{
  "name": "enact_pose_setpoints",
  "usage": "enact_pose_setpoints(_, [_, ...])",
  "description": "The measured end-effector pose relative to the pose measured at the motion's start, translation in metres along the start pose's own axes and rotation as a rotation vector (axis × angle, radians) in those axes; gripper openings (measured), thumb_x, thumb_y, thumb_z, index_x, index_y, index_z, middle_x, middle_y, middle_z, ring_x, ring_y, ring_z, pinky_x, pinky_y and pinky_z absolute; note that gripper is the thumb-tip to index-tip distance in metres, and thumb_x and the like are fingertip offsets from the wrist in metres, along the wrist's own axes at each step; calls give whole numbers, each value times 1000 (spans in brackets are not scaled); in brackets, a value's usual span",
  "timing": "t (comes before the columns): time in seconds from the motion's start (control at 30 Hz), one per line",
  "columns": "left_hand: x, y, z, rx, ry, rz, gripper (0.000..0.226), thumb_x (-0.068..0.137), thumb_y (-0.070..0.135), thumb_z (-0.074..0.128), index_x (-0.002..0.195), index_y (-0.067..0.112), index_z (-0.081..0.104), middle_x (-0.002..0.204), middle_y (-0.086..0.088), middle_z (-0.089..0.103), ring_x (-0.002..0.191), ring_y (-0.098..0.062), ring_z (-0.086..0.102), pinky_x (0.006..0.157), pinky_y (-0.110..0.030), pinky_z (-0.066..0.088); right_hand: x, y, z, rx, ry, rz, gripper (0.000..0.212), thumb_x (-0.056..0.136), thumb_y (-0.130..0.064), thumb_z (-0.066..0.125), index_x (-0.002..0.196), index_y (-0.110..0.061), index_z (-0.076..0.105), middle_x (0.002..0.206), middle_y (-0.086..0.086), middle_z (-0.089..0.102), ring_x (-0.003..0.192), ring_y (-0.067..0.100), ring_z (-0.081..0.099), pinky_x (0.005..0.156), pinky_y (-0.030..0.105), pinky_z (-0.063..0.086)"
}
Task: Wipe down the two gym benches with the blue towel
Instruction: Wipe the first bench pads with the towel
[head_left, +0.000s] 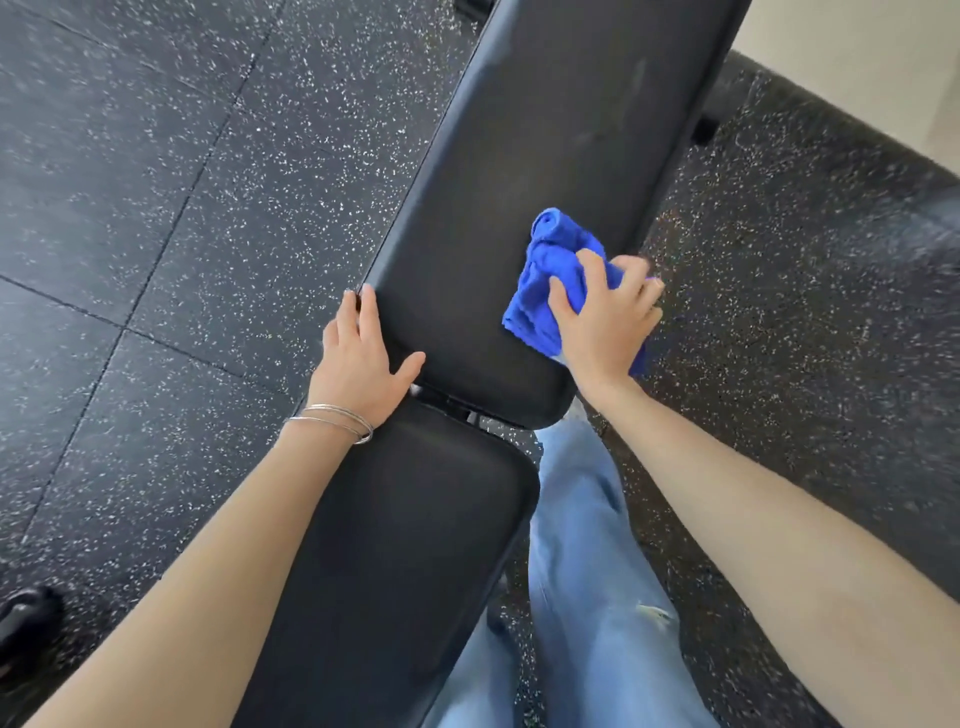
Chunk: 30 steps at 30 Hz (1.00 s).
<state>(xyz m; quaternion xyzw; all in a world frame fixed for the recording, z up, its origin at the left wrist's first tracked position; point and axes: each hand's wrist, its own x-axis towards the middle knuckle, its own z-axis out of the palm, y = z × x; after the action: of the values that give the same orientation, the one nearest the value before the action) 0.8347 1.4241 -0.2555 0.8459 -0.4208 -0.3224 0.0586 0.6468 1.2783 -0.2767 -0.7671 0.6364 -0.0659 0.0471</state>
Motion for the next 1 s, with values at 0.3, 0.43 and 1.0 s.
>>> enact_pose_setpoints(0.3, [-1,-1,-2,-25,21,14,82,91,32,55,149,3,7,155,-19,12,140,-38,18,115,-43,17,-80,11,3,-8,89,-761,17,70,-39,65,86,-32,66,88,4,65,71,28,54,59,36,38])
enact_pose_setpoints(0.43, [1,10,0,-35,47,-44,82,90,37,55,150,7,9,154,-20,15,137,-40,22,111,-46,23,-35,10,2,105,90,-1022,14,72,-37,59,79,-30,69,81,3,65,63,26,52,56,34,37])
enact_pose_setpoints(1.0, [90,76,-12,-6,130,-241,81,90,46,51,150,8,11,148,-20,29,132,-40,31,107,-50,28,167,-6,9,56,-3,-1106,26,75,-49,59,87,-28,68,85,5,63,70,28,56,57,35,39])
